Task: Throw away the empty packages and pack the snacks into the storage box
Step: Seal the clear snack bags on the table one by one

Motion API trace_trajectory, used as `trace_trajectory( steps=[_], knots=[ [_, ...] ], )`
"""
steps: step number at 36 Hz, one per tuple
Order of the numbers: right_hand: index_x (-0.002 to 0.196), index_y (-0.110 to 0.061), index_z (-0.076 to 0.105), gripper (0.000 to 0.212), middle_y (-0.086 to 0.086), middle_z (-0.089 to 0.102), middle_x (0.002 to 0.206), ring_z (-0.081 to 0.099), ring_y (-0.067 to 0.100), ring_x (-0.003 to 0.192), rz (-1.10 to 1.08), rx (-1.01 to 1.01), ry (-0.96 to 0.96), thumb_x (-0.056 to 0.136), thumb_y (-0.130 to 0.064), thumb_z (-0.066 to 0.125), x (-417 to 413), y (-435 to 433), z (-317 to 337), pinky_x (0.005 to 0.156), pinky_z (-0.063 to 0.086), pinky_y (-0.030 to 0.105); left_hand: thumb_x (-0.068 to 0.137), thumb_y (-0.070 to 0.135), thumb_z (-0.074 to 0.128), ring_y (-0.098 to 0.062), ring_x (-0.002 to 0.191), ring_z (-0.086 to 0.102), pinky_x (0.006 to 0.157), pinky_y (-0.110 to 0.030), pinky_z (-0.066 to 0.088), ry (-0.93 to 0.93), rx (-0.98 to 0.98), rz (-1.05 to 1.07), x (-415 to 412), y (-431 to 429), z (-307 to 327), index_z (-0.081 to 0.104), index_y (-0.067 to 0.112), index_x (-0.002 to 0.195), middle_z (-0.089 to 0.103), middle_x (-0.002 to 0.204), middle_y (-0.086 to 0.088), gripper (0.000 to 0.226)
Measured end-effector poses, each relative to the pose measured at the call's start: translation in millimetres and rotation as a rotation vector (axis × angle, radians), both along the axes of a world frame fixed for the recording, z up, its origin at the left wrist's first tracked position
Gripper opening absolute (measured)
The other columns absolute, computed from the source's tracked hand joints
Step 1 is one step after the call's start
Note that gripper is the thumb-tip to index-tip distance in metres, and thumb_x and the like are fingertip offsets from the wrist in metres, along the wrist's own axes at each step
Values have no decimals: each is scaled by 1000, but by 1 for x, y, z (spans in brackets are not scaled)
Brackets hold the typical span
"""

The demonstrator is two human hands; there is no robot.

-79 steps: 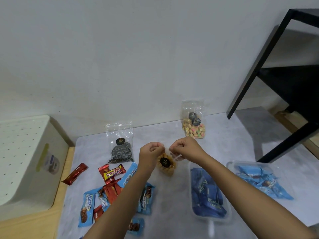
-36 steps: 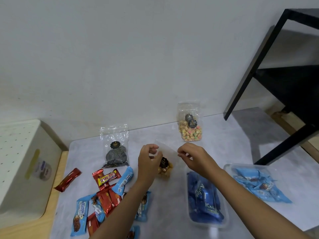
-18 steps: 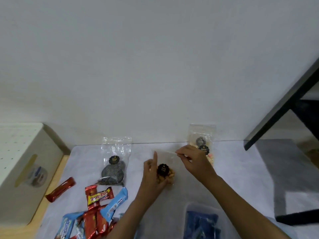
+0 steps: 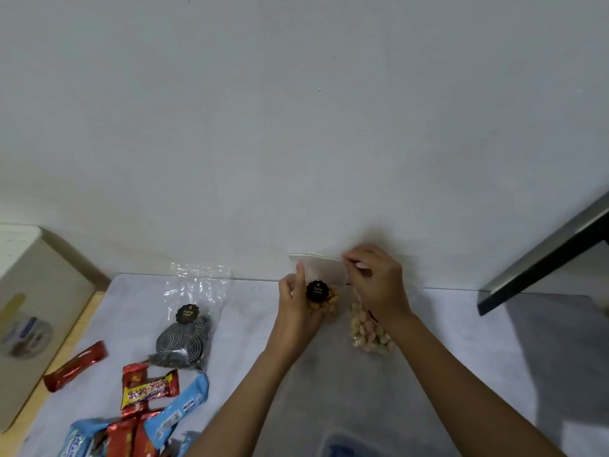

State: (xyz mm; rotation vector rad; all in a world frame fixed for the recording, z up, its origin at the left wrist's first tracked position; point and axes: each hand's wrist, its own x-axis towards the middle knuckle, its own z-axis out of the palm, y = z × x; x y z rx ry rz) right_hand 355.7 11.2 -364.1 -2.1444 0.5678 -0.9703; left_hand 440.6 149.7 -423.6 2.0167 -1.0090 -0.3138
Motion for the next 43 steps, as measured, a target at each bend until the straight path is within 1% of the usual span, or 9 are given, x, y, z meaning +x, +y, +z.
trace_trajectory(
  steps=[5,9,17,24,28,30,34,38,43],
  knots=[
    [88,-4,72,14,3,63,87,59,4,82,-103,70,-60,80,5,67,2,1,-4,67,51,9,76,2,63,-9,103,35,85,2,25,15,-4,12,-2,-7,-1,-10,32,139,23,116,2,101],
    [89,-4,72,13,1,60,87,58,-4,82,-141,98,-89,79,5,68,4,5,-4,66,50,7,76,3,63,-11,104,38,88,-6,29,22,1,16,-2,-8,0,-11,35,137,21,116,3,101],
    [89,-3,72,11,5,62,89,60,10,77,-211,130,-95,81,3,67,5,9,0,64,49,5,78,5,65,-11,105,39,84,5,25,29,30,3,-1,-5,9,-6,23,144,22,122,1,98],
    [93,-4,71,12,3,62,89,60,5,74,-230,170,-84,83,0,66,-3,27,5,63,48,5,87,19,60,-14,130,30,97,-13,29,-18,45,-27,10,27,29,15,18,147,22,141,-8,75],
    [93,-6,71,14,1,62,89,60,4,72,-170,159,-38,81,1,68,3,52,3,65,48,5,88,31,55,-18,128,35,107,-27,32,-51,86,37,35,61,40,27,16,144,31,137,-6,64],
    [95,-5,70,16,3,61,89,59,4,72,-110,175,-3,80,1,67,11,70,-1,68,46,4,88,30,56,-19,127,36,108,-27,31,-67,98,83,50,81,46,31,14,142,33,136,-7,62],
    [104,-10,67,22,-1,62,93,60,11,80,-15,248,111,82,-6,66,37,113,-16,71,50,14,89,26,58,-20,127,38,107,-25,30,-70,109,156,85,124,51,34,13,141,33,139,-6,59],
    [118,-14,60,35,-3,58,104,57,4,88,39,376,196,84,-7,65,69,159,-32,69,44,7,90,27,55,-16,134,28,108,-20,21,-61,132,184,120,161,49,28,16,143,26,145,-3,61],
    [135,-16,46,50,-3,50,121,52,9,102,36,545,238,88,-15,62,107,202,-51,83,44,18,89,37,56,-17,142,14,108,-21,15,64,177,155,154,190,33,16,20,147,12,153,-2,72]
  ],
)
